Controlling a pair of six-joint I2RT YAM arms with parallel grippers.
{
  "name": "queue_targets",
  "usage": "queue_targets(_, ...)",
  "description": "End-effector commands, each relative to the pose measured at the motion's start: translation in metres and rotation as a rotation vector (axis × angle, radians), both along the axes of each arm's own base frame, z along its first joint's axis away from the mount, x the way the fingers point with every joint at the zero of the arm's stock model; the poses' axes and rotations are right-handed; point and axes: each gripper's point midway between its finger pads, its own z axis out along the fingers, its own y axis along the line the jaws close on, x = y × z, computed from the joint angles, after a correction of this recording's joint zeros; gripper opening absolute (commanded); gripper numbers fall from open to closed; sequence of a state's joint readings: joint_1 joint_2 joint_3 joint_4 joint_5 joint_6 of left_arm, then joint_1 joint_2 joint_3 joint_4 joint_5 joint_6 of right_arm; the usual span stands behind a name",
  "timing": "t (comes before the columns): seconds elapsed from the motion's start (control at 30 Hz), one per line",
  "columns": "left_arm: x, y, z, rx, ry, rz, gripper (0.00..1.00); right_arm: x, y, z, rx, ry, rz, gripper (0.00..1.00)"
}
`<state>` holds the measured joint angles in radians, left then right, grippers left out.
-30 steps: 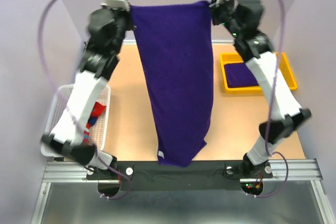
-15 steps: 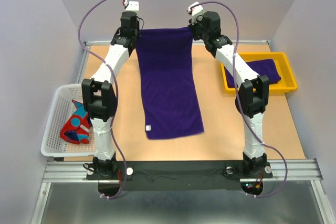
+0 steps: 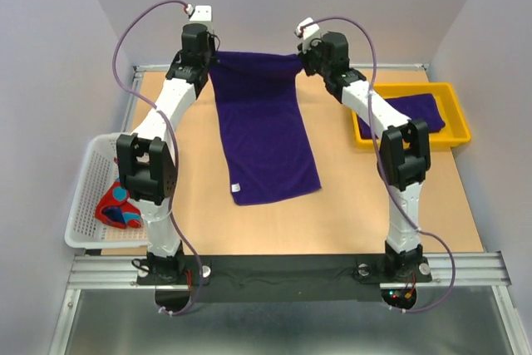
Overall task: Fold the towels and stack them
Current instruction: Flatten out the crumpled towel, then fold the towel
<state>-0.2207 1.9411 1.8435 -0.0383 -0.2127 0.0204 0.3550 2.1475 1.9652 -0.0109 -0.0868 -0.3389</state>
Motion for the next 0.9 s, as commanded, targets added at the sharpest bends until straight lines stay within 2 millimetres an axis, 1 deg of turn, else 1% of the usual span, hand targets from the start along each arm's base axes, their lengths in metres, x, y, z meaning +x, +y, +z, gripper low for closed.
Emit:
queue_targets(0.0,-0.027,0.000,0.010,-0.082,-0.008,-0.019,0.00,-0.023,-0.019,0.014,-0.028,-0.033,-0.024,0.03)
queue_targets(0.07,-0.041,-0.002,0.002,-0.124,0.033,-0.019,0.00,-0.032,-0.023,0.003,-0.045,-0.008,-0.027,0.01)
queue_targets(0.1,-0.049,-0.004,-0.017,-0.131,0.081,-0.033,0.00,-0.038,-0.029,0.011,-0.046,-0.018,-0.045,0.01)
queue_targets(0.13,-0.054,-0.005,-0.022,-0.143,0.096,-0.039,0.00,-0.041,-0.032,0.009,-0.053,-0.013,-0.051,0.00)
queue_targets(0.17,-0.062,-0.007,-0.019,-0.164,0.098,-0.048,0.00,-0.047,-0.035,-0.002,-0.061,0.011,-0.056,0.00)
queue_targets(0.2,-0.069,-0.011,-0.032,-0.173,0.133,-0.068,0.00,-0.050,-0.038,-0.001,-0.060,0.013,-0.061,0.00)
queue_targets(0.23,-0.077,-0.012,-0.031,-0.184,0.141,-0.074,0.00,-0.055,-0.039,0.007,-0.055,0.002,-0.060,0.01)
queue_targets(0.27,-0.083,-0.013,-0.033,-0.194,0.153,-0.079,0.00,-0.060,-0.041,0.004,-0.057,0.011,-0.058,0.00)
queue_targets(0.3,-0.088,-0.012,-0.034,-0.201,0.162,-0.078,0.00,-0.063,-0.041,0.005,-0.055,0.012,-0.057,0.00)
queue_targets(0.33,-0.098,-0.011,-0.036,-0.205,0.177,-0.077,0.00,-0.070,-0.042,0.017,-0.041,-0.005,-0.053,0.01)
queue_targets(0.37,-0.103,-0.010,-0.036,-0.209,0.183,-0.075,0.00,-0.073,-0.043,0.021,-0.035,-0.008,-0.054,0.00)
queue_targets(0.4,-0.108,-0.010,-0.036,-0.222,0.188,-0.069,0.00,-0.078,-0.045,0.018,-0.036,0.000,-0.052,0.00)
queue_targets(0.43,-0.117,-0.008,-0.032,-0.227,0.192,-0.068,0.00,-0.083,-0.045,0.028,-0.021,-0.014,-0.048,0.01)
queue_targets(0.47,-0.121,-0.008,-0.032,-0.232,0.197,-0.070,0.00,-0.087,-0.046,0.030,-0.019,-0.014,-0.045,0.01)
queue_targets(0.5,-0.126,-0.009,-0.031,-0.251,0.202,-0.068,0.00,-0.092,-0.047,0.026,-0.019,-0.004,-0.043,0.01)
queue_targets(0.53,-0.132,-0.010,-0.036,-0.261,0.219,-0.074,0.00,-0.097,-0.047,0.024,-0.009,0.005,-0.036,0.01)
queue_targets(0.57,-0.140,-0.011,-0.034,-0.271,0.227,-0.083,0.00,-0.102,-0.047,0.024,-0.003,0.009,-0.033,0.00)
queue_targets(0.6,-0.145,-0.012,-0.034,-0.283,0.231,-0.090,0.00,-0.110,-0.049,0.033,0.009,-0.004,-0.029,0.01)
queue_targets(0.63,-0.156,-0.018,-0.041,-0.309,0.253,-0.118,0.00,-0.117,-0.051,0.021,0.009,0.024,-0.028,0.01)
queue_targets(0.67,-0.161,-0.019,-0.044,-0.322,0.262,-0.121,0.00,-0.122,-0.052,0.020,0.013,0.028,-0.029,0.01)
queue_targets(0.7,-0.169,-0.021,-0.056,-0.329,0.292,-0.124,0.00,-0.131,-0.053,0.025,0.031,0.027,-0.025,0.01)
queue_targets(0.73,-0.174,-0.021,-0.059,-0.336,0.299,-0.119,0.00,-0.139,-0.053,0.012,0.034,0.058,-0.013,0.01)
queue_targets(0.77,-0.181,-0.020,-0.056,-0.353,0.292,-0.114,0.00,-0.145,-0.054,0.006,0.043,0.078,-0.011,0.01)
queue_targets(0.8,-0.190,-0.020,-0.069,-0.357,0.322,-0.109,0.00,-0.153,-0.052,0.004,0.069,0.099,0.001,0.01)
queue_targets(0.83,-0.194,-0.019,-0.073,-0.363,0.329,-0.105,0.00,-0.162,-0.053,0.009,0.089,0.098,0.007,0.01)
queue_targets(0.87,-0.201,-0.019,-0.069,-0.375,0.320,-0.105,0.00,-0.173,-0.054,-0.008,0.094,0.146,0.009,0.01)
